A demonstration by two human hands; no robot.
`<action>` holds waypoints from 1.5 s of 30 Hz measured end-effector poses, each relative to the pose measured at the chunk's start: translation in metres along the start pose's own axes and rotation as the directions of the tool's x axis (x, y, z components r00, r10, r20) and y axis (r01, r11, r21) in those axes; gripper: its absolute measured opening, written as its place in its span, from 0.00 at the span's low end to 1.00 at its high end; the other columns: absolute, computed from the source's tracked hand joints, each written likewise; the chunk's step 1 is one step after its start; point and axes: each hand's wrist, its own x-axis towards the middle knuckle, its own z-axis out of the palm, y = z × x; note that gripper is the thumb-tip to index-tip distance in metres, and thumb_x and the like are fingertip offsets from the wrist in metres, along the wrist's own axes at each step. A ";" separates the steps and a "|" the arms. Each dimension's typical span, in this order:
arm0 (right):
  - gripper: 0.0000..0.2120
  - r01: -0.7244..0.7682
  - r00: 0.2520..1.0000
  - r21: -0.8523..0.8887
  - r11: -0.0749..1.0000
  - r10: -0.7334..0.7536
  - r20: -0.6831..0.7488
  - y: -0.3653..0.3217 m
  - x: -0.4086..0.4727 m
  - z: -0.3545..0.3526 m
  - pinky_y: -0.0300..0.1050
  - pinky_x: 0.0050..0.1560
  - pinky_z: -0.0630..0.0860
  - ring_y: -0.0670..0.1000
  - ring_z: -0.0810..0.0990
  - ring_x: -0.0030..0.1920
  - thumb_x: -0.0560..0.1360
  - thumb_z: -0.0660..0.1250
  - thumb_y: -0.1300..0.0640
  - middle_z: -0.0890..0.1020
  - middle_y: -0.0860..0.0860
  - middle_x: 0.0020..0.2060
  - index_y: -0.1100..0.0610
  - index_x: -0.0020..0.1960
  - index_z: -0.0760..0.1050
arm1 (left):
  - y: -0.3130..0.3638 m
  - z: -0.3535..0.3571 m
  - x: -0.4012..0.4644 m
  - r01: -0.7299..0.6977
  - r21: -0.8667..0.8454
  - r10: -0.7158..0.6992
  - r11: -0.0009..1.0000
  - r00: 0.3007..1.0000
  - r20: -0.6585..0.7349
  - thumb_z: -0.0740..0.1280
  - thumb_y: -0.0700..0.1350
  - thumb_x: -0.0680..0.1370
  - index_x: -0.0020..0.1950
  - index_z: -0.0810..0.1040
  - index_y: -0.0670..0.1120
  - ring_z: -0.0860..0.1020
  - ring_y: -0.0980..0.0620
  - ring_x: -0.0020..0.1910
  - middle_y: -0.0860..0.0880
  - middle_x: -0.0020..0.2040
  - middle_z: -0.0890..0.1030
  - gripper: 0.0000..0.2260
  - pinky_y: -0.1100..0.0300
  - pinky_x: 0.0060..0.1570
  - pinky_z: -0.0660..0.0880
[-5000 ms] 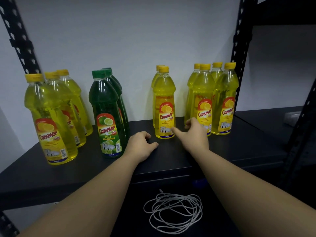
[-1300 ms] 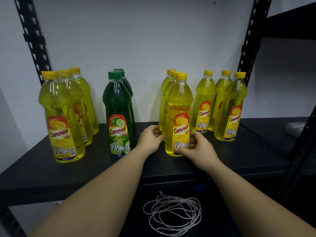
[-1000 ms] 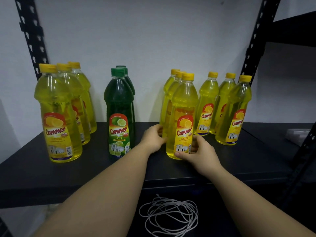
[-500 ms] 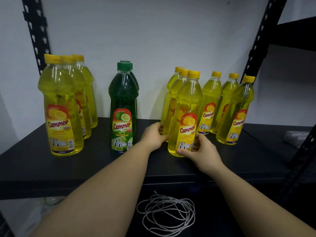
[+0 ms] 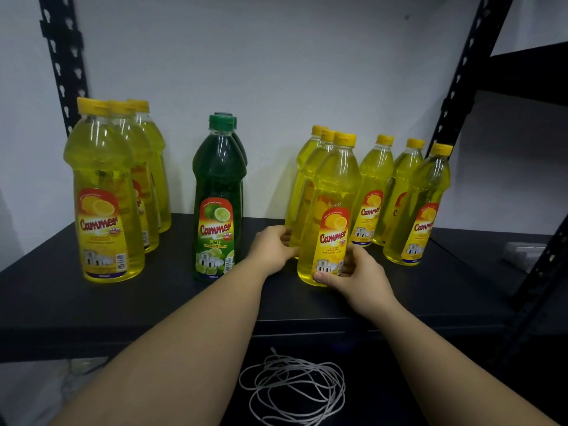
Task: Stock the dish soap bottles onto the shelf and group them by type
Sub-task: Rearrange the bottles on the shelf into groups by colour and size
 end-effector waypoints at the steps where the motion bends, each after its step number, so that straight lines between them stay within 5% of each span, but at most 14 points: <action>1: 0.38 -0.002 1.000 0.008 1.000 0.002 0.001 0.000 0.000 0.000 0.29 0.44 0.75 0.38 0.81 0.51 0.65 0.83 0.44 0.82 0.41 0.55 0.51 0.71 0.72 | -0.001 -0.001 0.000 0.005 -0.024 -0.005 1.000 1.000 0.020 0.78 0.48 0.75 0.69 0.79 0.48 0.82 0.52 0.60 0.51 0.61 0.84 0.23 0.47 0.65 0.78; 5: 0.38 -0.004 1.000 0.023 1.000 0.004 0.007 0.000 0.000 -0.001 0.27 0.41 0.75 0.37 0.81 0.51 0.65 0.83 0.45 0.83 0.41 0.55 0.51 0.70 0.73 | -0.003 -0.001 -0.001 0.060 -0.124 -0.063 0.991 0.998 -0.024 0.74 0.42 0.78 0.75 0.73 0.46 0.79 0.50 0.65 0.48 0.68 0.80 0.26 0.48 0.68 0.76; 13: 0.37 -0.006 1.000 0.037 0.999 0.006 0.012 0.000 0.001 -0.001 0.29 0.44 0.75 0.38 0.81 0.51 0.65 0.83 0.46 0.83 0.41 0.54 0.51 0.70 0.72 | 0.000 0.002 0.012 0.115 -0.142 -0.147 0.983 0.960 -0.237 0.69 0.47 0.82 0.75 0.73 0.46 0.77 0.48 0.66 0.46 0.70 0.78 0.21 0.50 0.67 0.74; 30: 0.37 0.008 0.999 0.063 0.998 -0.011 0.051 0.008 0.007 -0.001 0.33 0.50 0.78 0.40 0.82 0.54 0.65 0.83 0.45 0.83 0.41 0.55 0.50 0.69 0.71 | -0.003 0.009 0.060 0.116 -0.126 -0.137 0.985 0.976 -0.171 0.71 0.40 0.81 0.81 0.66 0.51 0.72 0.45 0.75 0.45 0.77 0.73 0.30 0.45 0.72 0.72; 45: 0.34 0.000 0.998 0.082 0.997 -0.005 0.057 0.007 0.006 0.000 0.28 0.44 0.77 0.35 0.83 0.50 0.67 0.82 0.49 0.84 0.42 0.54 0.51 0.68 0.72 | -0.005 0.010 0.063 0.082 -0.139 -0.104 0.987 0.982 -0.158 0.69 0.41 0.82 0.78 0.70 0.53 0.77 0.44 0.68 0.45 0.70 0.79 0.25 0.44 0.67 0.76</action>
